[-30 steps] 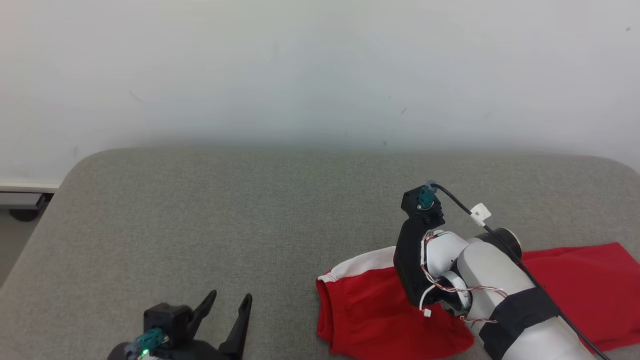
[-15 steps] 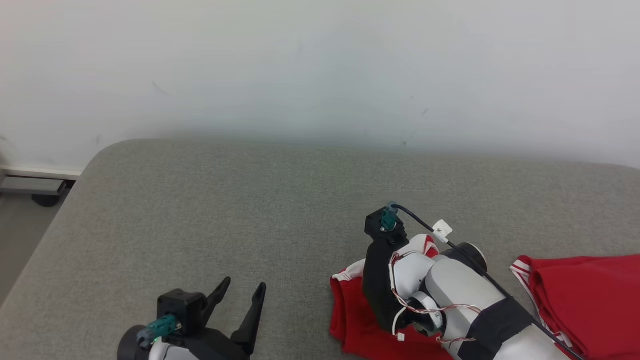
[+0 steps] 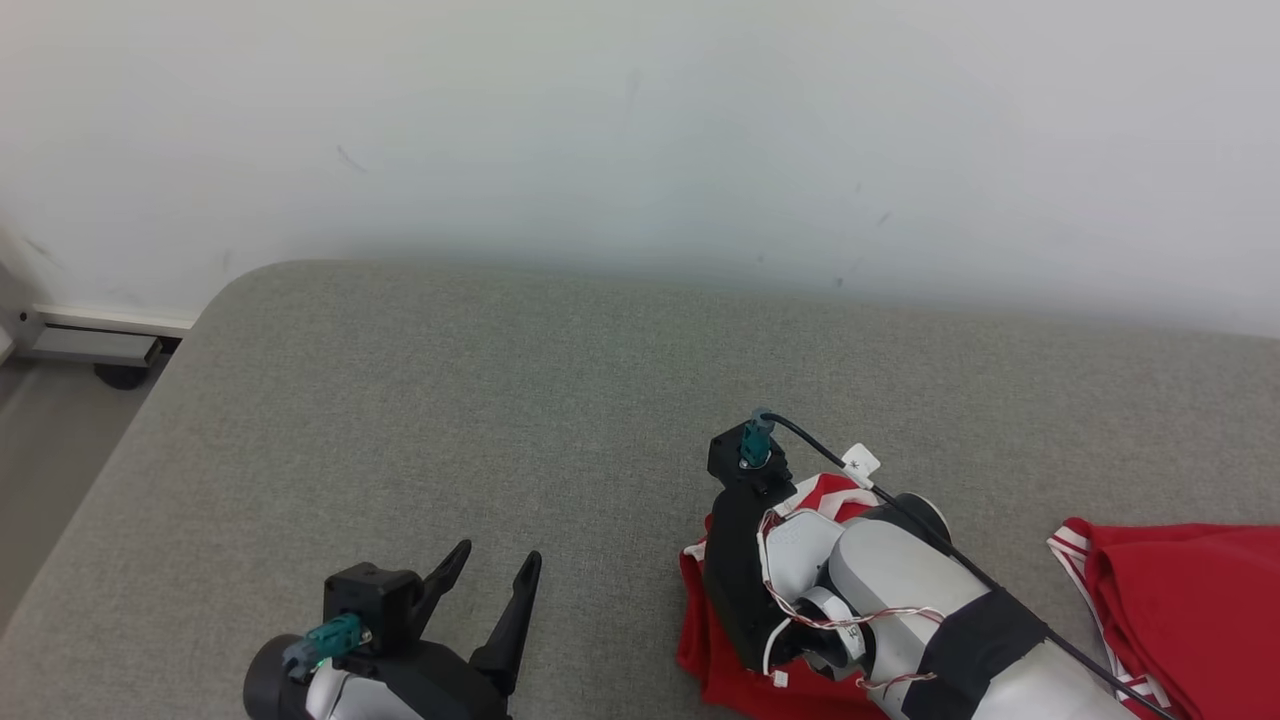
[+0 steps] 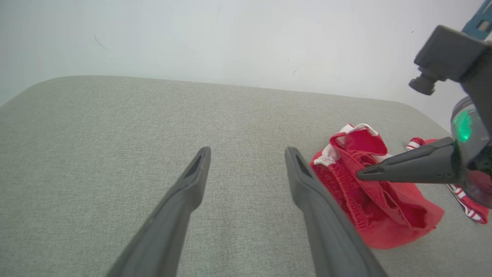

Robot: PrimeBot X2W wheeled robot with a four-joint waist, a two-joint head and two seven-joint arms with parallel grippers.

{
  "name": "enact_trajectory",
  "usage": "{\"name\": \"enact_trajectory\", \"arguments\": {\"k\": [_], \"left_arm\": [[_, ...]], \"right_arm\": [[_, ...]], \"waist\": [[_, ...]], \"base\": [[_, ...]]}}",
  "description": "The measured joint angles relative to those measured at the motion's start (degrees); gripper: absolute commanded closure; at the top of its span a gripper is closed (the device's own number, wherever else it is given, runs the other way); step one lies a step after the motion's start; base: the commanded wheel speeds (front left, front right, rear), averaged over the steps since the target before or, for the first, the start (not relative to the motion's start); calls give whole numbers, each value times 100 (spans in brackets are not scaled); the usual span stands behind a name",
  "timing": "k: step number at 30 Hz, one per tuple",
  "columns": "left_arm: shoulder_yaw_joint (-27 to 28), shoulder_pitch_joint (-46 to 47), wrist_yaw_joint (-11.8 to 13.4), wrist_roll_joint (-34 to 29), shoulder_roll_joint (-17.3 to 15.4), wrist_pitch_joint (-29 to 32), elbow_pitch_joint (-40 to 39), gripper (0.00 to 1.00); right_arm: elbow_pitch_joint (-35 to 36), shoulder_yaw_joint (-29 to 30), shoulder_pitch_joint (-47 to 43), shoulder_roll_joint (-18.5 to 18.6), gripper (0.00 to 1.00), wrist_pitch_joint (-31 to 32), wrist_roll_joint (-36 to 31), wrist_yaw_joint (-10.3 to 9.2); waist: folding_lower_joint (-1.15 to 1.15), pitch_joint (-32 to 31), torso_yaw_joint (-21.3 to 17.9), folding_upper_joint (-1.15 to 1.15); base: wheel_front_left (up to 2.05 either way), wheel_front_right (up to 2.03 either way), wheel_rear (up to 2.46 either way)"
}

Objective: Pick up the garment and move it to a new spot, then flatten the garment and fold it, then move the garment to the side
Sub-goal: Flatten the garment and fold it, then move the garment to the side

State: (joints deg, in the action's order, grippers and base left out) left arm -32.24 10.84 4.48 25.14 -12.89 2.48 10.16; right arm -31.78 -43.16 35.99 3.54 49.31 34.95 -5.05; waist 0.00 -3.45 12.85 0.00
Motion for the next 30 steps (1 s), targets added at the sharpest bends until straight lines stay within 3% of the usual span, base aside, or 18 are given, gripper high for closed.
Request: {"name": "enact_trajectory", "arguments": {"k": [1, 11, 17, 20, 25, 30], "left_arm": [[3, 0, 1, 0, -1, -2, 5, 0], [158, -15, 13, 10, -81, -75, 59, 0], [242, -196, 59, 12, -155, -142, 38, 0], [265, -247, 64, 12, -175, -153, 37, 0], [248, -250, 89, 12, -155, -159, -45, 0], [179, -249, 104, 12, -62, -155, -73, 0]], "right_arm": [[-1, -12, 7, 0, 0, -18, 38, -5], [370, -298, 458, 0, 0, -310, 455, 53], [454, -158, 597, 58, 0, -450, 241, 92], [470, -146, 589, 270, 0, -450, 160, 43], [492, -56, 298, 1071, 0, -453, -118, -79], [442, 154, -143, 1239, 0, -581, -119, -156]], "waist": [[0, 1, 1, 0], [0, -52, -127, 0], [0, -121, -312, 0], [0, -141, -394, 0], [0, -178, -590, 0], [0, -135, -690, 0]], "base": [[0, 0, 0], [0, 0, 0], [0, 0, 0], [0, 0, 0], [0, 0, 0], [0, 0, 0]]}}
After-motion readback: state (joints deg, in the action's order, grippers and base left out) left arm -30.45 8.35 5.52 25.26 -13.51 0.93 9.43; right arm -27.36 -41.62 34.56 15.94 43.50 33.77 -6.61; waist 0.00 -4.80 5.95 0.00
